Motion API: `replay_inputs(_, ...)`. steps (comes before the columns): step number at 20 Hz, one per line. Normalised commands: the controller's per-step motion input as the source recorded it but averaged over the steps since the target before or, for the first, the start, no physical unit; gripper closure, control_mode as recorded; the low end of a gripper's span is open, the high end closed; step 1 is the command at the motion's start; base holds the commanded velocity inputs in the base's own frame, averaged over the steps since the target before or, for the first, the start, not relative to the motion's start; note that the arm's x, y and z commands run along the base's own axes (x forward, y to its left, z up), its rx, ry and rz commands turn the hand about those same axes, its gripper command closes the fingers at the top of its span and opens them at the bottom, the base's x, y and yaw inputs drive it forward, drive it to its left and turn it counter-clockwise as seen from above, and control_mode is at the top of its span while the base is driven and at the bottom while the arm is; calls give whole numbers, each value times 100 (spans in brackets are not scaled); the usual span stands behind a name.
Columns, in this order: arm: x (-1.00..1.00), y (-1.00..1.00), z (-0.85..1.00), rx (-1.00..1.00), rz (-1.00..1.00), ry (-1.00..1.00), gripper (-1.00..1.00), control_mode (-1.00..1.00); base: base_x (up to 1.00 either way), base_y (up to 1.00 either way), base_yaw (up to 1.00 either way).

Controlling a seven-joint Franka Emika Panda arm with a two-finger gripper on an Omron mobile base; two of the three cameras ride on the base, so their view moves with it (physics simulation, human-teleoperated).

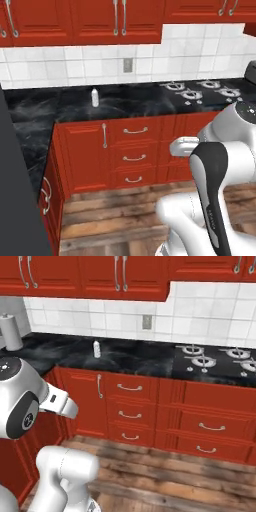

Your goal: Place the drinks on the dining counter in a tight cluster.

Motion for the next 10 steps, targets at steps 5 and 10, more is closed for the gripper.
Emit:
replay_inputs(5, 0, 0, 0, 0, 0, 0, -100, 100, 100, 0, 45)
replay_inputs(10, 0, 0, 0, 0, 0, 0, -100, 100, 100, -1, 46)
